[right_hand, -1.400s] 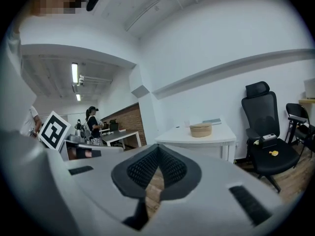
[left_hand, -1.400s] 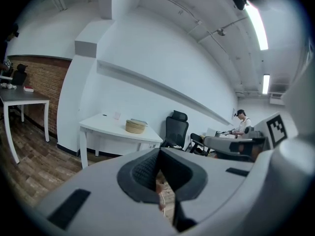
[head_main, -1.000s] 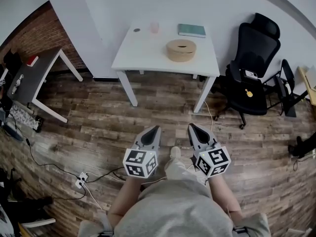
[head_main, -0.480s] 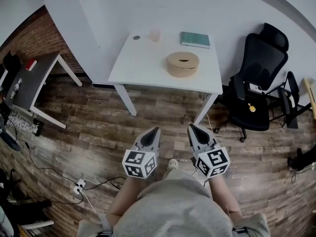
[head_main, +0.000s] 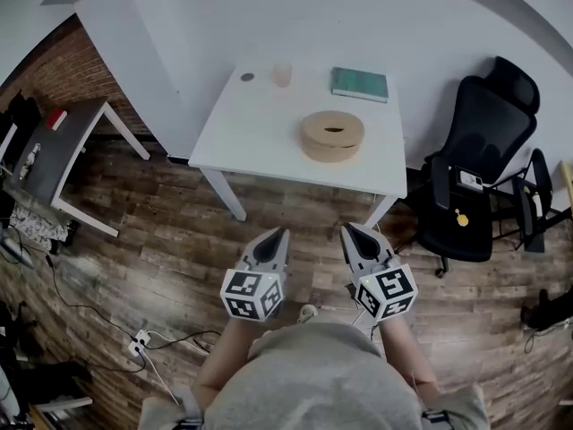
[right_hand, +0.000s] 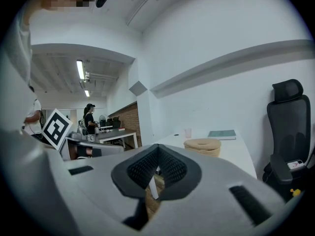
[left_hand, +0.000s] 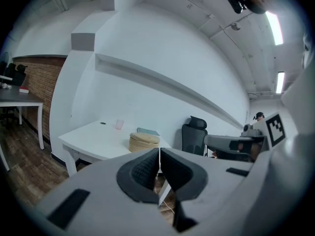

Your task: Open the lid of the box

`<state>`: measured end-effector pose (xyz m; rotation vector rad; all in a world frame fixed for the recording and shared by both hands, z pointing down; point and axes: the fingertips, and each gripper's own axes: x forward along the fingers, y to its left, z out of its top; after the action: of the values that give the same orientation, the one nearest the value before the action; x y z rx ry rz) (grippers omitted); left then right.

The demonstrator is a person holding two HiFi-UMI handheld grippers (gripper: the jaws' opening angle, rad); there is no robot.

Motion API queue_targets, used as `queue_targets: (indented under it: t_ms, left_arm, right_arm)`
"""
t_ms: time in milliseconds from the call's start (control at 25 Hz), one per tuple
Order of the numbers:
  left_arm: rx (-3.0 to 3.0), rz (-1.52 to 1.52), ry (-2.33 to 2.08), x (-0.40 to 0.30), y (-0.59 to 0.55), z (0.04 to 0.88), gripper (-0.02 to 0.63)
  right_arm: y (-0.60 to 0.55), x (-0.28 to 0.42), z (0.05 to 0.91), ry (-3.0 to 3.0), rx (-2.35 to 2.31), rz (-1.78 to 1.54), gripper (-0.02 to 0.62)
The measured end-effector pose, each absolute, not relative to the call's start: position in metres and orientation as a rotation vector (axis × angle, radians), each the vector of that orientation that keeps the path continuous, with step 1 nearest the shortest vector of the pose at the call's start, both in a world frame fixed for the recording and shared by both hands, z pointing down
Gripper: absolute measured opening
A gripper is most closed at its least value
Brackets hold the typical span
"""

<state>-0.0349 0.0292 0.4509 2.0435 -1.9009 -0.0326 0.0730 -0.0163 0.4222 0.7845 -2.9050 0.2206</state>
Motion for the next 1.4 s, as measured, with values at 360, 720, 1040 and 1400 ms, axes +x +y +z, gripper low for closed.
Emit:
queue_targets:
  t_ms: [360,720,1040,1400]
  left_arm:
    - [2.021,-0.012,-1.935,-0.036,-0.015,0.458,0.008]
    - [1.989,-0.007,-1.932,-0.053,-0.043,0.47,0.008]
    - [2.029,0.045,-1.882,-0.084,-0.095,0.486,0.008]
    - [2.105,0.106,-1.785,-0.133,-0.17,0.493,0.008]
  right_arm:
    - [-0.063,0.072,0.429,-2.899,0.752,0.214,0.002]
    - [-0.091,0.059,0.435,-2.888,0.753,0.218,0.002]
    - [-0.138,0.024,0.44,-2.854,0.778,0.186,0.002]
    - [-0.2,-0.039,0.442,-2.81,0.791,0.155,0.002]
